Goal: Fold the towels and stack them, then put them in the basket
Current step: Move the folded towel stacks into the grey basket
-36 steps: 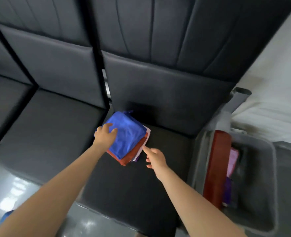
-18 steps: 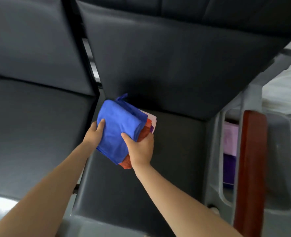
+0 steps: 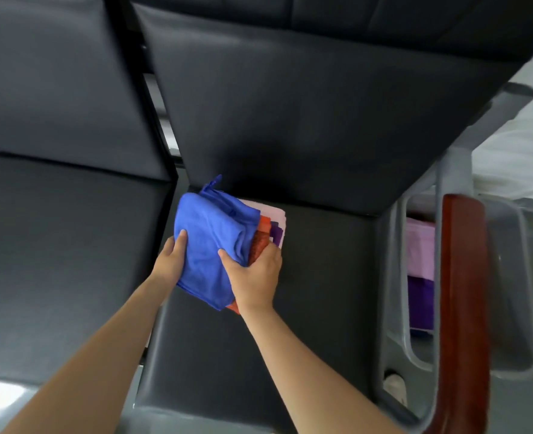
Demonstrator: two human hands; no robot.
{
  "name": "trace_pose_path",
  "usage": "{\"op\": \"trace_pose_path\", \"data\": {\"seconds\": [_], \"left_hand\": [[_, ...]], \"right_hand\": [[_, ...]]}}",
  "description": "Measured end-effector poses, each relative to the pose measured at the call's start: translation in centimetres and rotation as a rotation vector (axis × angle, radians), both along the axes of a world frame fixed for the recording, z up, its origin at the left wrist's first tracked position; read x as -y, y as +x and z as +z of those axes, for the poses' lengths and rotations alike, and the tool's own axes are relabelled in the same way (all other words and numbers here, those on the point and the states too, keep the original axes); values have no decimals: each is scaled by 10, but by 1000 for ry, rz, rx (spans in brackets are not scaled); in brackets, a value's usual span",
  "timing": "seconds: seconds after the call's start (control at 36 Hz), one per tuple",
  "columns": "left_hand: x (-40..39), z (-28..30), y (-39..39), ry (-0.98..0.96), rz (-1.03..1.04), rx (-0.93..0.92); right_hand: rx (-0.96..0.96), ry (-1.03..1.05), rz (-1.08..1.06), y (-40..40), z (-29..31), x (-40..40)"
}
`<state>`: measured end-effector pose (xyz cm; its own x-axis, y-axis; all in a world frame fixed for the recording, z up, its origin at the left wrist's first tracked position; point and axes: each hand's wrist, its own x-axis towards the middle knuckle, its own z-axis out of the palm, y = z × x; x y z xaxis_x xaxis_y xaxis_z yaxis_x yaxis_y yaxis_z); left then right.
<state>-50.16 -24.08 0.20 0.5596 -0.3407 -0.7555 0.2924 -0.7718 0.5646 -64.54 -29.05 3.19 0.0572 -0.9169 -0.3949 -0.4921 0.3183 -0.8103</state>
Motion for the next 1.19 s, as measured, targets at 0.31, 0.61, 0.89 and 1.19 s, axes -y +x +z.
{"op": "trace_pose_path", "data": {"seconds": [0.31,0.61,0.89,1.19], "left_hand": [[-17,-7,5,10,8,-138],[-15,-3,-3,26,18,-78],[-1,26,-3,-96,113,-145],[34,108,-50,-321,313,-215]], "right_hand": [[-135,-22,232,5,-2,13],[79,267,158,-9,-8,25],[358,499,137,-16,14,49],[655,628,218,-86,145,108]]}}
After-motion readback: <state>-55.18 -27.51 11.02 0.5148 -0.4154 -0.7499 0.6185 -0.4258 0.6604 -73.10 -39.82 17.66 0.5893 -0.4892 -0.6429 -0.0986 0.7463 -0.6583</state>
